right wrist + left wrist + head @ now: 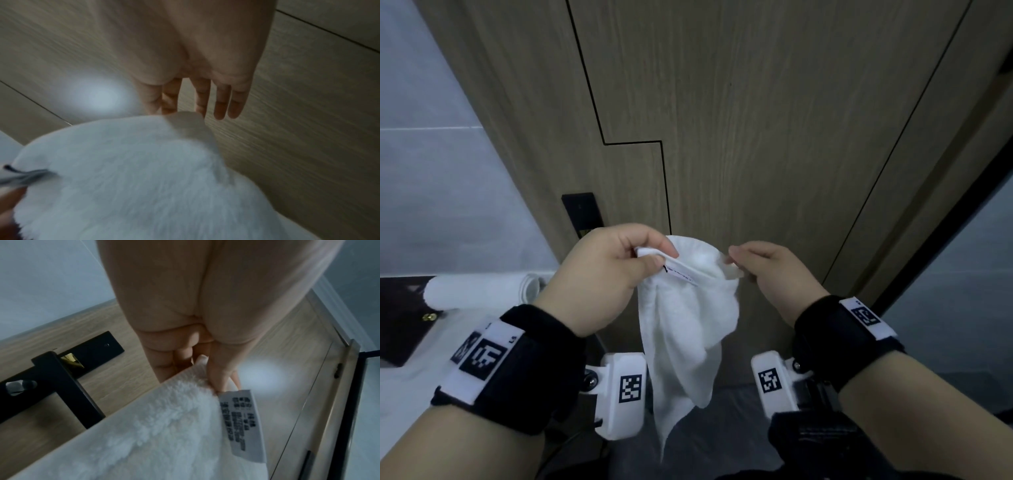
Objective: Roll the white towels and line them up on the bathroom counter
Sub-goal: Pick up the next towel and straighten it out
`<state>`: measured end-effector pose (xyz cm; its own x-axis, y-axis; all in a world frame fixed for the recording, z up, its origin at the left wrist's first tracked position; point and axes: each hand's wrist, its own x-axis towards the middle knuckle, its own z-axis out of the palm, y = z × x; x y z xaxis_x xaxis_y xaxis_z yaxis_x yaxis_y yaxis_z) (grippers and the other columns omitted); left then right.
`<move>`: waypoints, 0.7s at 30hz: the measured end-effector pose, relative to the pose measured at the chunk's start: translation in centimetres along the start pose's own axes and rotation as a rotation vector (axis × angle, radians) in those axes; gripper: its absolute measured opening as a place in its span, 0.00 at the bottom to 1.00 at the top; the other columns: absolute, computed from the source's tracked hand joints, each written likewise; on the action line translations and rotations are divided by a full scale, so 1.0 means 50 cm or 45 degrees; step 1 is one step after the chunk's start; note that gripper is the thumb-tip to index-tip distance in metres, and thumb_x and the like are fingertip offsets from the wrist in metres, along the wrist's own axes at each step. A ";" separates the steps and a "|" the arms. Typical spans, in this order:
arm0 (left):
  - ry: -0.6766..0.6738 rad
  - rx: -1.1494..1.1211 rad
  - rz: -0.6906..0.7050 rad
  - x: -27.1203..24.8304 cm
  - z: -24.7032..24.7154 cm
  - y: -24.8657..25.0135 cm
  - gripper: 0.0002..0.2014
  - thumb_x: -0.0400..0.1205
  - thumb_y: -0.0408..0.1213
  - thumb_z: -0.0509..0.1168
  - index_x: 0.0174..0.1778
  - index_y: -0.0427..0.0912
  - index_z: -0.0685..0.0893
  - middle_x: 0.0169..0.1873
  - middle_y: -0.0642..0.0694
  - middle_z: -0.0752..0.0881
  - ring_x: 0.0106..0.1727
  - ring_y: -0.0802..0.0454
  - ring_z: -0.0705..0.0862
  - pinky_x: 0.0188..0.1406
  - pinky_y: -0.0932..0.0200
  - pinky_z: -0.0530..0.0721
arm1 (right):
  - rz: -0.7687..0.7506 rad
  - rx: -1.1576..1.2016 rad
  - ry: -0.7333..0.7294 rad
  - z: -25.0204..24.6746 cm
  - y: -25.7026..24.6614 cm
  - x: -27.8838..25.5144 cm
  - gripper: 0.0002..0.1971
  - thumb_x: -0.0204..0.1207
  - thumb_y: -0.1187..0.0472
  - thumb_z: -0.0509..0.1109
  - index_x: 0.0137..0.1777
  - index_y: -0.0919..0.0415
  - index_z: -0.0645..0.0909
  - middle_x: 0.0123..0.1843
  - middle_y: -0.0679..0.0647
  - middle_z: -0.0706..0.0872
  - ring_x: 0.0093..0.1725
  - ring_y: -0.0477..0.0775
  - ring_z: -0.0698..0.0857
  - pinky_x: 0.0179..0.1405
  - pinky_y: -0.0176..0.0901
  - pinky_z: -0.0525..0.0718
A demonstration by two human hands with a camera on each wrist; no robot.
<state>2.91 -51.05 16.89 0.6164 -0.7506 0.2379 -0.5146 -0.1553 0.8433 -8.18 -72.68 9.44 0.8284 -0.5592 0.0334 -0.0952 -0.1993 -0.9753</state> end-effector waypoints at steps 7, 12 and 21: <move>0.130 -0.018 -0.022 -0.009 -0.010 -0.001 0.10 0.81 0.24 0.67 0.42 0.41 0.90 0.16 0.63 0.77 0.20 0.66 0.73 0.21 0.79 0.67 | 0.071 -0.136 -0.510 -0.001 -0.015 -0.005 0.22 0.68 0.33 0.70 0.45 0.51 0.90 0.51 0.44 0.90 0.56 0.40 0.86 0.63 0.44 0.74; 0.216 -0.029 -0.056 -0.015 -0.025 -0.011 0.08 0.81 0.24 0.68 0.44 0.39 0.90 0.15 0.63 0.77 0.18 0.67 0.73 0.20 0.80 0.67 | 0.073 -0.249 -0.641 -0.003 -0.006 -0.010 0.12 0.63 0.51 0.84 0.39 0.58 0.90 0.43 0.51 0.92 0.45 0.44 0.88 0.55 0.42 0.82; 0.265 0.119 -0.172 -0.023 -0.049 -0.044 0.07 0.78 0.34 0.74 0.40 0.53 0.89 0.38 0.58 0.92 0.40 0.63 0.89 0.39 0.71 0.81 | -0.146 -0.396 -0.244 -0.073 -0.061 0.017 0.14 0.55 0.48 0.87 0.34 0.55 0.90 0.33 0.48 0.91 0.32 0.40 0.85 0.34 0.30 0.80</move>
<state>4.81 -48.28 15.95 0.7878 -0.5721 0.2283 -0.4661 -0.3114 0.8281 -9.18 -75.50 13.25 0.9289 -0.3639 0.0685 -0.1340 -0.5029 -0.8539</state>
